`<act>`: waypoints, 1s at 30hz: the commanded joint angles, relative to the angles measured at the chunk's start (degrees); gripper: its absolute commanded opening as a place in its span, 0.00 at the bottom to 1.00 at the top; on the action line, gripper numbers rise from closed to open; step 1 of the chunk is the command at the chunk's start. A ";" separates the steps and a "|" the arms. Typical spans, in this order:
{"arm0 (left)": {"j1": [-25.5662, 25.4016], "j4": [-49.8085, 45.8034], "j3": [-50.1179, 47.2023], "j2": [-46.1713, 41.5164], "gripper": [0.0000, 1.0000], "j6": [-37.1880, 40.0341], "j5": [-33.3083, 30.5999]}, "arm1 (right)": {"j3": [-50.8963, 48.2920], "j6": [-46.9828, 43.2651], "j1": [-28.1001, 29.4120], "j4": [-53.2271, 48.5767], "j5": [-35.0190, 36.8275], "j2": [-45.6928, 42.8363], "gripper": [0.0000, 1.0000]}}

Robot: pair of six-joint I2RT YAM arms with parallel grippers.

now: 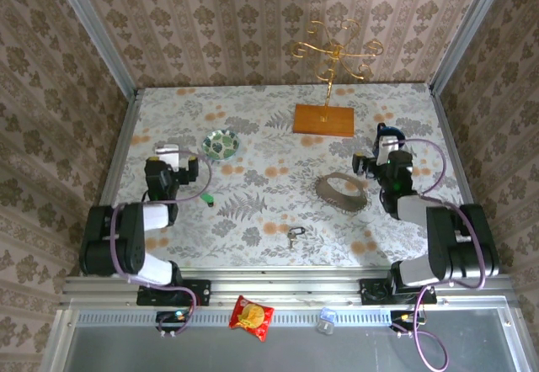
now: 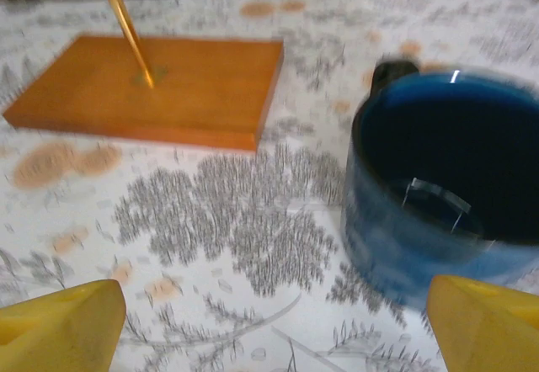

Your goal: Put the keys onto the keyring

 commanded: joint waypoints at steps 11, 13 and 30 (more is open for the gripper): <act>-5.53 -18.68 3.59 -21.44 0.95 -9.86 3.33 | 19.96 19.78 9.37 -51.55 5.56 -12.53 0.77; -8.97 -20.84 3.64 -22.03 0.95 -11.22 3.32 | 21.25 20.60 12.99 -57.04 7.30 -12.44 0.76; -37.13 -24.31 3.93 -16.13 0.93 -25.83 -10.99 | 28.22 25.95 29.61 -72.41 6.42 0.43 0.65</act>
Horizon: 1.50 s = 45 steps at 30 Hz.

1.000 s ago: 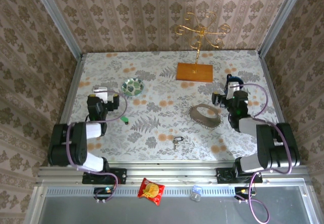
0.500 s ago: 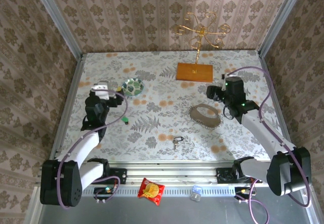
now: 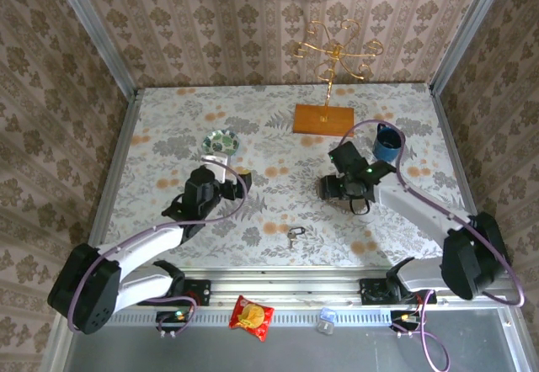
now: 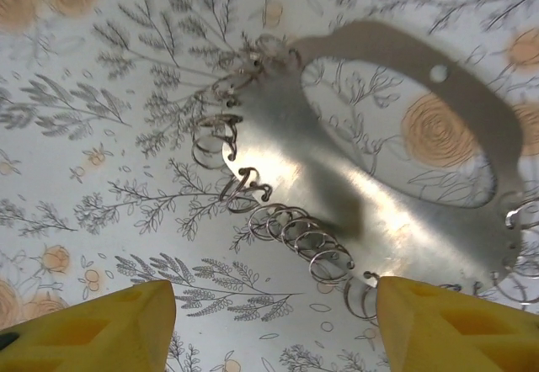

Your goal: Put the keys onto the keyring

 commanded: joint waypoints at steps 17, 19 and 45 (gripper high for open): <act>-7.00 3.04 3.02 4.84 0.93 -6.99 -4.86 | -1.88 5.91 -19.94 1.71 0.82 7.67 0.62; -7.01 2.97 2.73 4.83 0.93 -7.31 -5.05 | -1.27 9.47 -20.12 1.54 2.40 8.82 0.63; -8.00 1.96 3.68 3.70 0.93 -6.70 -5.89 | -2.91 20.91 -19.49 -0.24 6.45 10.95 0.51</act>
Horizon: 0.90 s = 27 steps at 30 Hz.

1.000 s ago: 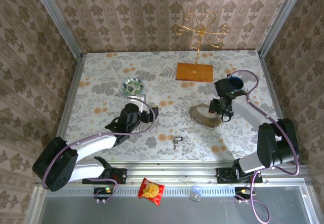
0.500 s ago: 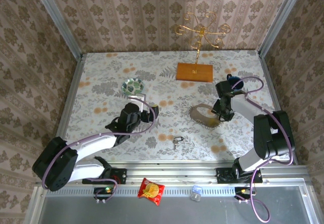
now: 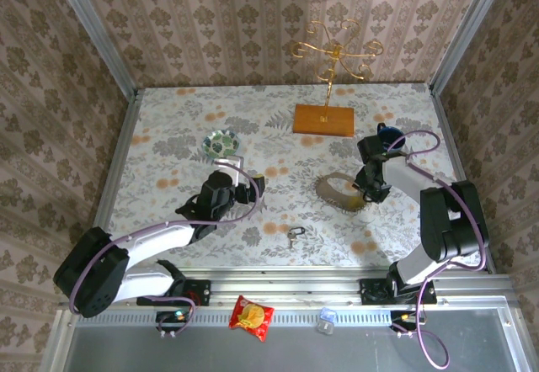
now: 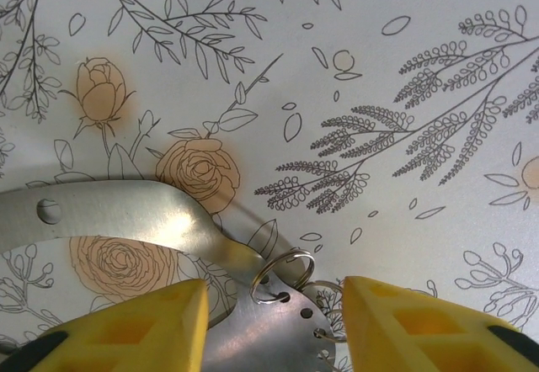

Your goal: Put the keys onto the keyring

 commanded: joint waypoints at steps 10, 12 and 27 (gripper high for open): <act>-0.44 0.02 2.56 -0.89 0.93 -0.13 -0.36 | -7.47 -13.99 0.17 2.00 -7.85 -5.41 0.64; -0.53 0.01 2.64 -0.79 0.93 -0.22 -0.37 | -7.57 -15.10 1.09 2.94 -12.64 -5.87 0.63; -1.55 -0.97 2.21 -0.73 0.93 -1.57 -1.06 | -2.87 -13.29 14.52 10.48 -26.21 -3.13 0.58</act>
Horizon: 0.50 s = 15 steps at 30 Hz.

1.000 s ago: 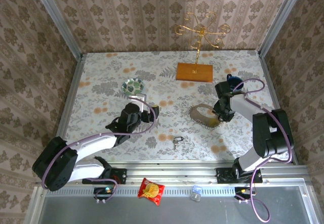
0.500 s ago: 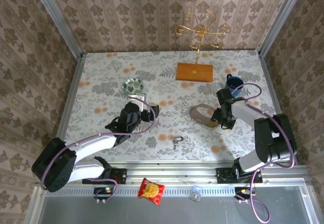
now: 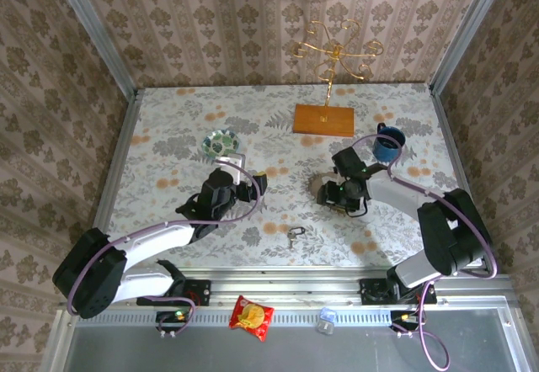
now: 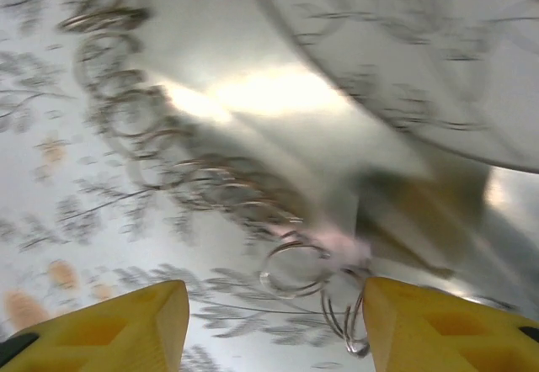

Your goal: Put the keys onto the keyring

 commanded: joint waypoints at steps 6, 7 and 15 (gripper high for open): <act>-0.68 -2.31 0.85 -1.38 0.93 -0.88 -1.62 | 1.34 -10.00 -4.87 -9.03 0.99 -6.47 0.59; -0.70 -2.29 0.88 -1.28 0.93 -0.70 -1.65 | 0.98 -10.64 -6.48 -10.32 4.33 -8.88 0.59; -0.81 -2.24 2.92 0.72 0.93 -0.43 -0.42 | -0.11 -10.00 -14.65 -8.76 4.05 -7.20 0.64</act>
